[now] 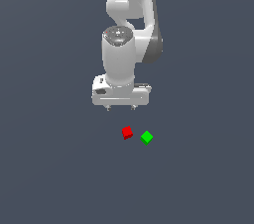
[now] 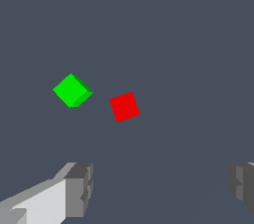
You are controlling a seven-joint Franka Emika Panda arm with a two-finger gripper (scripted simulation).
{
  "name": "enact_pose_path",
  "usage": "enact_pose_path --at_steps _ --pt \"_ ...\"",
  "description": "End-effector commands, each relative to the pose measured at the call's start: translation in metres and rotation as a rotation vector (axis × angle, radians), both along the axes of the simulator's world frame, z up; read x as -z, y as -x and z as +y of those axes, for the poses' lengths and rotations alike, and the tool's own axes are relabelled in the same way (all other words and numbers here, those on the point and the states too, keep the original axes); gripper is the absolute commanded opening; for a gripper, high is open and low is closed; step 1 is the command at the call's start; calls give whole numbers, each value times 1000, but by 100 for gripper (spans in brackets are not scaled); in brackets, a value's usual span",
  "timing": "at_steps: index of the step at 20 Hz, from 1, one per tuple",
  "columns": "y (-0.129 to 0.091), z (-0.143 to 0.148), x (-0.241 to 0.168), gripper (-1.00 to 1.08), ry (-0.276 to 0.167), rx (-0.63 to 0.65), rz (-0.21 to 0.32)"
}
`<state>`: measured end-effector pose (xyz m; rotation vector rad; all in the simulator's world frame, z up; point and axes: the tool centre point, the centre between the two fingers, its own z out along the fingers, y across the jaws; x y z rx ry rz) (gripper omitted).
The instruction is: Stack the red cube on top of the green cube.
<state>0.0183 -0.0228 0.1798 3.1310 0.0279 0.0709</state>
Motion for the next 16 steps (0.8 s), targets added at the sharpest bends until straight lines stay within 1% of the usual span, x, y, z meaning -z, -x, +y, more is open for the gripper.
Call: enact_pose_path --at_steps 1,11,16 --pt "-3 1 10 100 -1 -29 5" --pt "-25 14 75 100 -4 -222 31" --pt "-32 20 98 100 -3 -293 41"
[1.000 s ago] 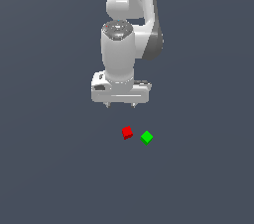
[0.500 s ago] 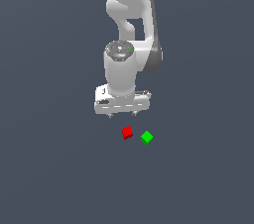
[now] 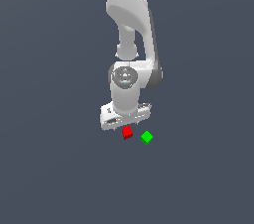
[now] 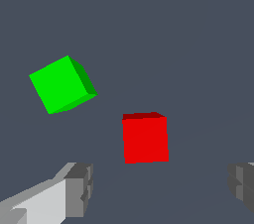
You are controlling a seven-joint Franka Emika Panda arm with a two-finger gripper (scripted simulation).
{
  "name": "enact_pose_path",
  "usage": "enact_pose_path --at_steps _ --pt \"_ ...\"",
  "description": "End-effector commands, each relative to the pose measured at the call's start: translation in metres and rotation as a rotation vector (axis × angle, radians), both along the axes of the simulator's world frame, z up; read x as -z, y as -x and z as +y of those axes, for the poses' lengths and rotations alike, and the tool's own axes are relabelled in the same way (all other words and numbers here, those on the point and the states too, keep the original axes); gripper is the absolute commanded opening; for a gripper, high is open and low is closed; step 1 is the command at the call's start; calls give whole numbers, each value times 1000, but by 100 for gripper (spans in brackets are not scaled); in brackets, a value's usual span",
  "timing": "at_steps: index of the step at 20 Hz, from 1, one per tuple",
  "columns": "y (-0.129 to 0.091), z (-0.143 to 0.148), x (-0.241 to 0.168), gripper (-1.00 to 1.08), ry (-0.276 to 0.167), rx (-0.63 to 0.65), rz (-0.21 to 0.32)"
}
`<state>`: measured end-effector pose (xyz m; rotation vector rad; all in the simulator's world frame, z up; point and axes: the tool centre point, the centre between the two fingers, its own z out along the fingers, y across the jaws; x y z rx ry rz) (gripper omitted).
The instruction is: Stack the red cube on top of the green cube.
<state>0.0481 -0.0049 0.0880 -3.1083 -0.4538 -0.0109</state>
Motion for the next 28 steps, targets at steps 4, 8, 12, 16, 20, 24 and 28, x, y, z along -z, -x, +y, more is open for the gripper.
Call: enact_pose_path --at_steps 4,8,12,16,20,24,28 --pt "-6 4 17 100 0 -53 6" --pt "-7 5 19 100 1 -62 7" --pt "-6 5 19 100 1 -59 7" --pt "-6 5 25 100 1 -59 7" --pt "-5 5 42 100 1 -59 7" --pt "-5 5 62 100 1 -59 7" --pt "-6 5 69 100 1 -59 7"
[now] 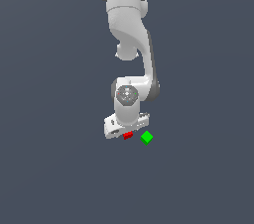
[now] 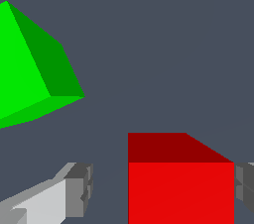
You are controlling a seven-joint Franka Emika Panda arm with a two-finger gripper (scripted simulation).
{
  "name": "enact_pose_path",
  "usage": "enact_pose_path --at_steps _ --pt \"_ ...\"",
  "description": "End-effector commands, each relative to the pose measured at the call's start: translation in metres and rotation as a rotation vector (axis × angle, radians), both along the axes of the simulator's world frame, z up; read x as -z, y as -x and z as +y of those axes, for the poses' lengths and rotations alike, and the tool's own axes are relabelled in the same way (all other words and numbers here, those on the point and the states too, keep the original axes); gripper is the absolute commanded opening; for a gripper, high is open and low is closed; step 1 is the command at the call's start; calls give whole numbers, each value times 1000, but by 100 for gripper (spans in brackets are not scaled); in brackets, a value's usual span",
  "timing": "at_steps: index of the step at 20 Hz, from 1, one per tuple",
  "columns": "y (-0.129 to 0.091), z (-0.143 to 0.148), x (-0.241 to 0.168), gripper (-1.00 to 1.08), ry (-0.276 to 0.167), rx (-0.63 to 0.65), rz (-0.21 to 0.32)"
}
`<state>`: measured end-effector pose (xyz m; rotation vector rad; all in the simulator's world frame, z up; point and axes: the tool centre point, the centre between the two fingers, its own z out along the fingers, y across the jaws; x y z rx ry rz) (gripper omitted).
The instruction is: Stack the red cube on top of the green cube.
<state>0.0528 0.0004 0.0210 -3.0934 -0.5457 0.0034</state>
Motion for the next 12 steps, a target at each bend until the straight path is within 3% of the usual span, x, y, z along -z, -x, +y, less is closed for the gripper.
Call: enact_pose_path --at_steps 1,2,3,12 --pt "-1 0 1 100 0 0 -2" --pt "-2 0 1 100 0 0 -2" --pt "-2 0 1 -100 0 0 -2" --pt "-2 0 1 -100 0 0 -2"
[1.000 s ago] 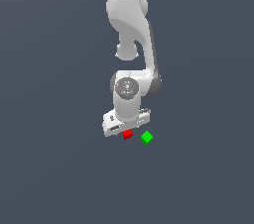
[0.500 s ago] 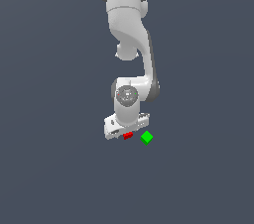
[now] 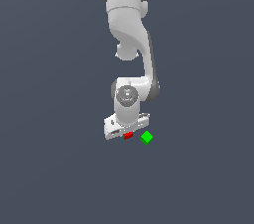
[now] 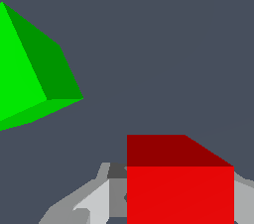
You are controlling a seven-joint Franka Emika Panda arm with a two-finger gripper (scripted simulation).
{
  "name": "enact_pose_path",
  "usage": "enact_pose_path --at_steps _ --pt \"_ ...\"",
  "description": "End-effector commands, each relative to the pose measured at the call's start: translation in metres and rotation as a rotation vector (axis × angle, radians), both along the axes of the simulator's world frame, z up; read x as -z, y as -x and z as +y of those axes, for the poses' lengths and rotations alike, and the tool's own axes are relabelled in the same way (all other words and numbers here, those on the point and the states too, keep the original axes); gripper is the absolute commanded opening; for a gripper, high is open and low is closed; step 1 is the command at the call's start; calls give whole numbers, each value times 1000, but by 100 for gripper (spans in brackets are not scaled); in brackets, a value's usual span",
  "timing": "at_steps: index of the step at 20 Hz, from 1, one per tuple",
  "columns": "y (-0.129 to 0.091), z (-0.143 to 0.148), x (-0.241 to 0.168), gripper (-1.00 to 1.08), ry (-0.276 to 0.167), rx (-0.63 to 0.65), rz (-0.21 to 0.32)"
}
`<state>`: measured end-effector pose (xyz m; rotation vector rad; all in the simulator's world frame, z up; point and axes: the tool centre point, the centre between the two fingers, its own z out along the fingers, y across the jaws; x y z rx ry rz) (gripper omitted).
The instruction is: Stack the red cube on top of the green cube.
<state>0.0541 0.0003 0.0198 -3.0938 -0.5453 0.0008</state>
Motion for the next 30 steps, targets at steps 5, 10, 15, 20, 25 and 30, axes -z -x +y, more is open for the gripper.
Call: enact_pose_path --at_steps 5,10,15,20,25,30 --pt "0 0 -5 -100 0 0 0" --pt "1 0 -25 -100 0 0 0" --pt "1 0 -61 -100 0 0 0" --pt "1 0 -89 -100 0 0 0" --pt "0 0 -100 -100 0 0 0" --pt "-1 3 -97 -100 0 0 -2"
